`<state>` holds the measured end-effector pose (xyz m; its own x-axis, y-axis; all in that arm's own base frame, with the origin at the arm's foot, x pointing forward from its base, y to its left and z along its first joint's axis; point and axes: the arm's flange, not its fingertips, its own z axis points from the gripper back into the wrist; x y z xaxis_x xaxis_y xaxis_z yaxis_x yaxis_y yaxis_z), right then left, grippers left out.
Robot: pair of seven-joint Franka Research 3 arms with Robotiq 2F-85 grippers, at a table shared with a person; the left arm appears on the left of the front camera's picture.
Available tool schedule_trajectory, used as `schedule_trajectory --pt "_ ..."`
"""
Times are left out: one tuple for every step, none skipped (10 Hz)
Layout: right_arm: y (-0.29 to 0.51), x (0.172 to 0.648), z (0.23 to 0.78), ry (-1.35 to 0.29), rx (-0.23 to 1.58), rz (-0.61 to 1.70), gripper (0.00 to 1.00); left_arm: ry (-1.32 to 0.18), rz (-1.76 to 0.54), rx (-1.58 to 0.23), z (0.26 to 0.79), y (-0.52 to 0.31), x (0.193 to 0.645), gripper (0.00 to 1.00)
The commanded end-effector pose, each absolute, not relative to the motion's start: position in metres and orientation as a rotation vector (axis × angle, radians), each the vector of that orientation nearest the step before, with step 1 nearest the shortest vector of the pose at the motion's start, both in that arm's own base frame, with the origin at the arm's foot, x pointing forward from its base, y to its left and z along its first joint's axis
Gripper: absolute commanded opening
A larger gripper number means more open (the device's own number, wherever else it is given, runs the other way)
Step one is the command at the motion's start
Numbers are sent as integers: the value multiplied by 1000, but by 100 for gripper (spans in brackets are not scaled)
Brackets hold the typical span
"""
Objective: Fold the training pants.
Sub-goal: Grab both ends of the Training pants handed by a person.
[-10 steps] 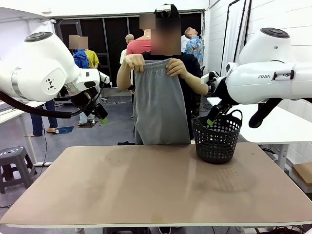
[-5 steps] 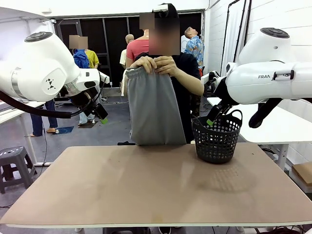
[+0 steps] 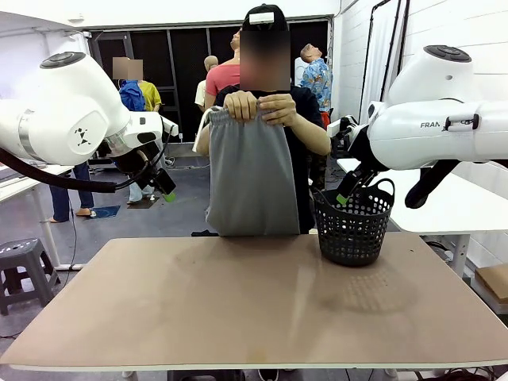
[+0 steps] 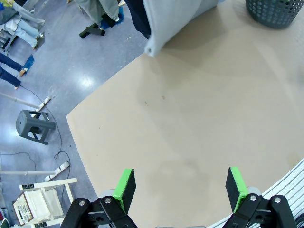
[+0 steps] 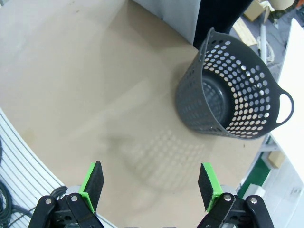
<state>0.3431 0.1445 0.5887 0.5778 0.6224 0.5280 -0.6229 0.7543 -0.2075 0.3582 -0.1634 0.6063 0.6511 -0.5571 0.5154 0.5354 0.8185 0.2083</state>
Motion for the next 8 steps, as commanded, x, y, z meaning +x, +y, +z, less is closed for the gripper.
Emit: schedule_trajectory --pt "144 344 590 -617 3 727 100 -598 -621 38 607 -164 359 100" --pt "144 344 590 -617 3 727 100 -598 -621 38 607 -164 359 100" --pt "144 344 590 -617 3 727 100 -598 -621 38 607 -164 359 100" --pt "144 344 590 -617 3 727 100 -598 -621 38 607 -164 359 100" --pt "144 344 590 -617 3 727 100 -598 -621 38 607 -164 359 100" --pt "144 344 590 -617 3 727 100 -598 -621 38 607 -164 359 100" --pt "144 344 590 -617 3 727 100 -598 -621 38 607 -164 359 100" --pt "144 344 590 -617 3 727 100 -598 -621 38 607 -164 359 100"
